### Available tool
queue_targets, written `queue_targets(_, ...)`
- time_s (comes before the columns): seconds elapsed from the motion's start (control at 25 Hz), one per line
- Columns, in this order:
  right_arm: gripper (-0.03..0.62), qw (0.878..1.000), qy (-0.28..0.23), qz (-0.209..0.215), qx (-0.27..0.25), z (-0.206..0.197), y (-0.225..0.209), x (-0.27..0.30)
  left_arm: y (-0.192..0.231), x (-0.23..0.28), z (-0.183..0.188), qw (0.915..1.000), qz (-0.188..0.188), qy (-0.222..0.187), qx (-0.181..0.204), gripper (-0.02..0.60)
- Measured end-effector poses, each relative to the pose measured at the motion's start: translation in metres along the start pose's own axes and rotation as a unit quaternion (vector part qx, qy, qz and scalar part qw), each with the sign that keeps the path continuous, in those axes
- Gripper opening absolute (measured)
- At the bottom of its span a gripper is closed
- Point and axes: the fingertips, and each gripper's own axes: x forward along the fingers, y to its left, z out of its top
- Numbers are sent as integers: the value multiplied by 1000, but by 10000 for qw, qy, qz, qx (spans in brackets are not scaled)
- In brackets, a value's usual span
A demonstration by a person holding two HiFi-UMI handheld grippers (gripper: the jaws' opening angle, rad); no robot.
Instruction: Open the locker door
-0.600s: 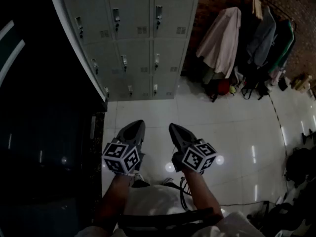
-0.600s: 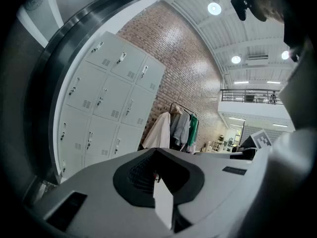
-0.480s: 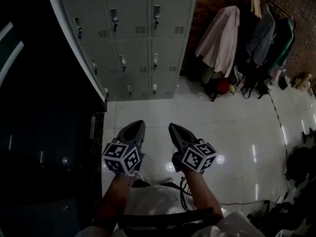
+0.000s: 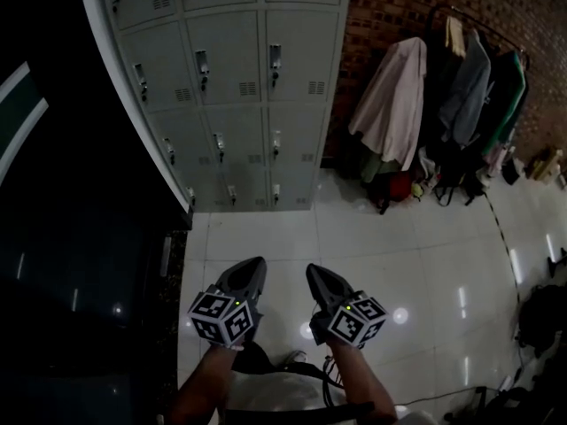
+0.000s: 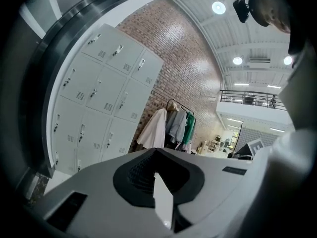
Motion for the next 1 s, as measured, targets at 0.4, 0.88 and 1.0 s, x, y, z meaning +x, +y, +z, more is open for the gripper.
queue_targets(0.4,15,9987,-39,-107,-497,42,-42,33,28,44,33,9995,220,-223,8,-9)
queue_targets(0.88,126,9946,-169,-171,-1009,106,-81,182,117,144,120,9984,45,-515,224,-9)
queue_targets(1.0,177,9932,-160,-203,-1136,125,-89,231,142,165,151,9978,47,-501,429,-9)
